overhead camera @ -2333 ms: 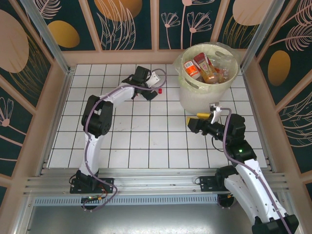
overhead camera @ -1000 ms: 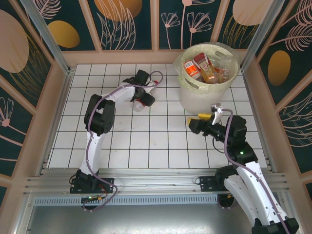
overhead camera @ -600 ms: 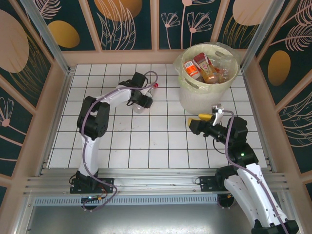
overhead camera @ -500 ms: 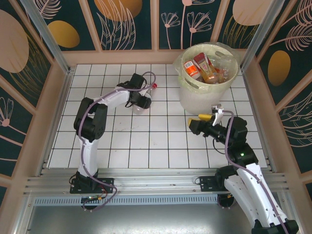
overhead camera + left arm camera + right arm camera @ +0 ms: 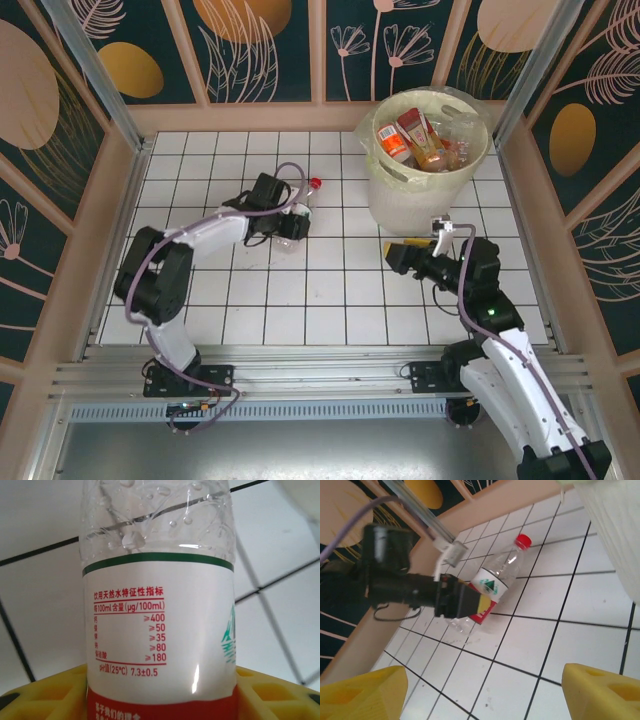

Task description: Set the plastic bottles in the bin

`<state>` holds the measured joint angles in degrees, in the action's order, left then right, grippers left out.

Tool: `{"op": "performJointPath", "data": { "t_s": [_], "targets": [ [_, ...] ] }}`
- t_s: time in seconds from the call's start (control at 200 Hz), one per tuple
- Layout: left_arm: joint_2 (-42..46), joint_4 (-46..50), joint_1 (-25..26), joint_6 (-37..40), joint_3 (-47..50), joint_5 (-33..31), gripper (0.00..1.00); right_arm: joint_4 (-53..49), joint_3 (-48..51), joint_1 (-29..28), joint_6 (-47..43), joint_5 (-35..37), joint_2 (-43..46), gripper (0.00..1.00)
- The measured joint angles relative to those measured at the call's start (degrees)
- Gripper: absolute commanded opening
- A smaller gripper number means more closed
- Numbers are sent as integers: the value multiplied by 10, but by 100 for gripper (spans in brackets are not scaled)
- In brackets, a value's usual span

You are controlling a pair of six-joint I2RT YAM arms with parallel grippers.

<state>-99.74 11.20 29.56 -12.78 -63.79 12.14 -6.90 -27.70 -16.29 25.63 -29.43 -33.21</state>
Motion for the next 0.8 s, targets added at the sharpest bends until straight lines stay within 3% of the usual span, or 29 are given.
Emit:
{"op": "performJointPath", "data": {
  "t_s": [0.285, 0.56, 0.801],
  "targets": [
    [142, -161, 85, -80, 123, 36, 58, 105, 12, -42, 108, -2, -54, 91],
    [189, -251, 139, -131, 196, 42, 61, 190, 9, -119, 156, 33, -143, 97],
    [219, -312, 179, -152, 210, 42, 62, 224, -28, -169, 159, 71, -221, 97]
  ]
}}
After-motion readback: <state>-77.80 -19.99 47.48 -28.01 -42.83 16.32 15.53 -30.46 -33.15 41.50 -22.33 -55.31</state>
